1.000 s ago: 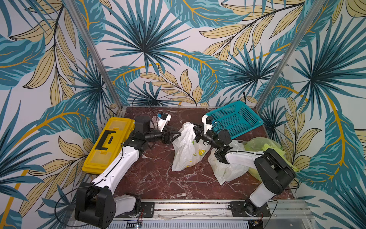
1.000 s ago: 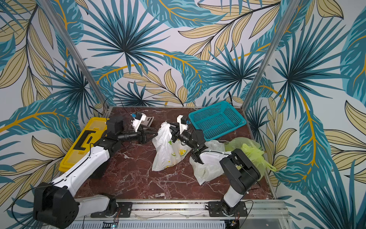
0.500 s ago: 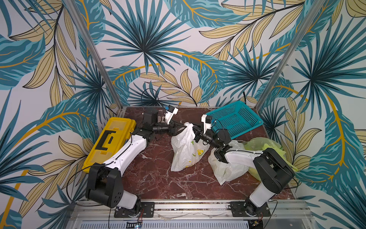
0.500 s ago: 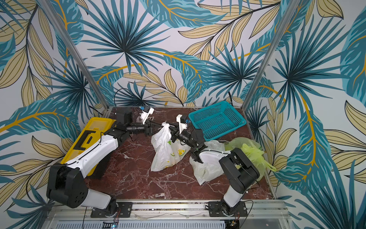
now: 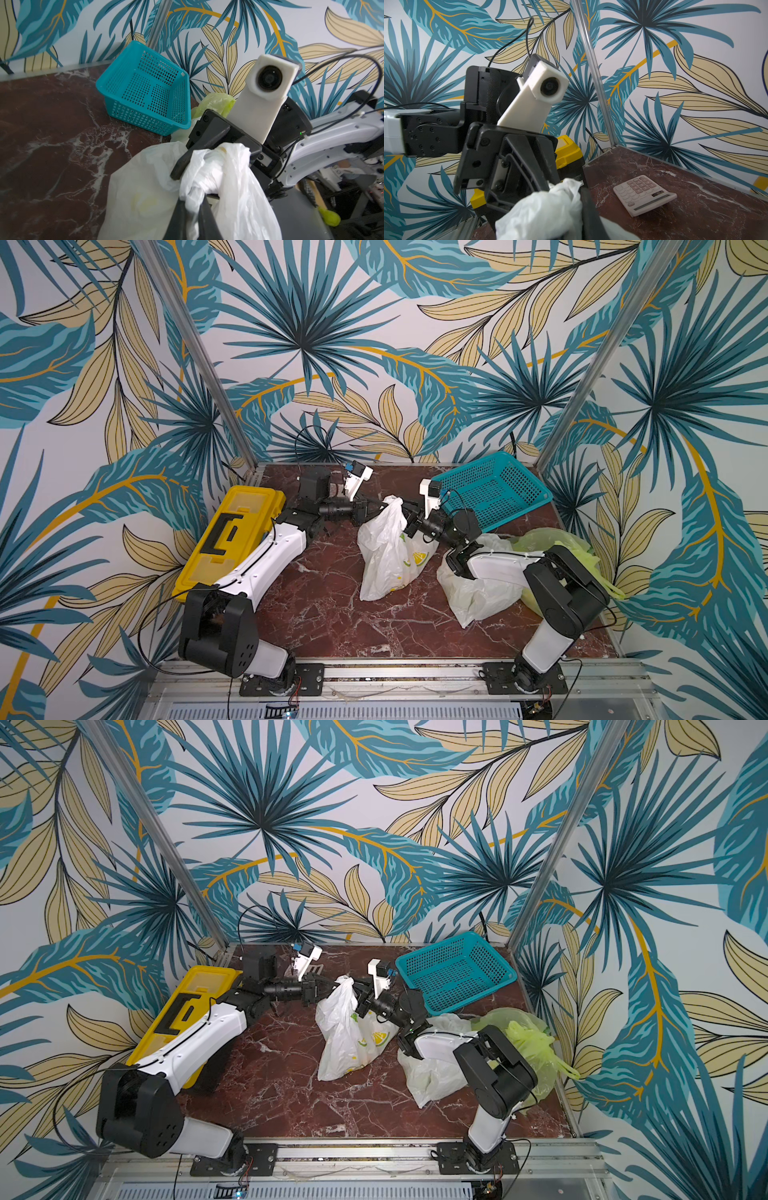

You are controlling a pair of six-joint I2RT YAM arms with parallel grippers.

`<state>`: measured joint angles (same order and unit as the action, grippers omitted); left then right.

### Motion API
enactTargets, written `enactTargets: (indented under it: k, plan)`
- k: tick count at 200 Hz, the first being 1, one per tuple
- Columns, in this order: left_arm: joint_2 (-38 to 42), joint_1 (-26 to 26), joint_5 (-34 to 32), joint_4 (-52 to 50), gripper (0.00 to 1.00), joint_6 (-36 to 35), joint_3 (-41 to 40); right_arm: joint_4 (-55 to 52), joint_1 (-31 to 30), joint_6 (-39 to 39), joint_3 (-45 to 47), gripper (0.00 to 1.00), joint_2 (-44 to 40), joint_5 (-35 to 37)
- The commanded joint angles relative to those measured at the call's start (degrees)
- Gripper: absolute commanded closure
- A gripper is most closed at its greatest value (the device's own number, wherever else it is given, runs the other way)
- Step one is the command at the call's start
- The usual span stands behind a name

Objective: Place the pears into plastic bags & tie knots
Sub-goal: Tie the plastic bag at the center of the board.

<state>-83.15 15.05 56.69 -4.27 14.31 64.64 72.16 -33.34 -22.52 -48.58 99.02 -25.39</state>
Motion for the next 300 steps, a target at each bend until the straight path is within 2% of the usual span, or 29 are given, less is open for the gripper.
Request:
enactTargets:
  k: [1,20,65,74,87,98,109,127,154,187,217,240,249,266,279,300]
  plan:
    - [3.92,-3.42,0.22,0.85,0.93,0.81,-0.46,2.87,0.29,-0.81,1.07,0.86,0.14,-1.71]
    - [4.15,-3.55,2.2,0.92,0.92,1.54,-0.47,2.86,0.56,-1.31,1.31,0.86,0.05,-3.34]
    - [5.01,-3.22,3.51,0.86,0.83,2.48,-0.87,3.07,0.67,-3.4,0.09,0.88,0.38,-5.47]
    - [5.11,-3.13,3.52,0.89,0.79,2.24,-1.17,3.07,0.7,-3.49,-0.12,0.88,0.47,-5.59]
    - [4.89,-3.1,3.44,0.85,0.64,2.1,-1.61,2.92,0.65,-3.56,-0.51,0.88,0.62,-5.94]
    - [4.59,-3.09,3.43,0.86,0.57,1.92,-1.79,2.88,0.69,-3.73,-0.73,0.89,0.72,-6.16]
    - [4.17,-3.1,3.3,0.89,0.53,1.83,-1.74,2.99,0.65,-3.99,-0.83,0.89,0.82,-6.25]
    - [2.99,-3.01,3.52,0.85,0.53,1.68,-1.23,3.16,0.66,-4.36,-0.86,0.89,0.73,-6.47]
    - [1.28,-2.12,3.94,0.89,0.62,1.42,-0.37,3.21,0.68,-4.55,-0.64,0.89,0.82,-6.81]
    - [0.37,-1.74,3.6,0.91,0.85,1.32,0.14,3.67,0.68,-4.81,-0.73,0.89,1.34,-7.18]
    - [0.89,-2.57,2.99,0.86,0.87,1.78,-0.13,3.87,0.72,-4.98,-0.55,0.89,1.61,-7.58]
    - [0.6,-2.64,2.81,0.85,1.0,2.38,0.31,3.95,0.7,-5.5,-0.65,0.89,1.79,-7.22]
    - [0.63,-2.85,1.85,0.85,1.0,2.71,0.28,3.89,0.67,-6.09,-0.58,0.89,1.51,-6.35]
    - [0.88,-3.09,0.18,0.85,1.0,3.82,0.62,0.5,0.84,-6.96,0.76,0.77,-0.71,-3.41]
    - [1.24,-3.36,-0.93,0.86,1.0,4.67,0.57,-3.52,1.0,-6.15,3.21,0.76,-4.21,-1.1]
    - [1.67,-3.44,-2.35,0.85,1.0,5.96,0.07,-17.07,1.0,-4.38,6.9,0.66,-12.64,3.14]
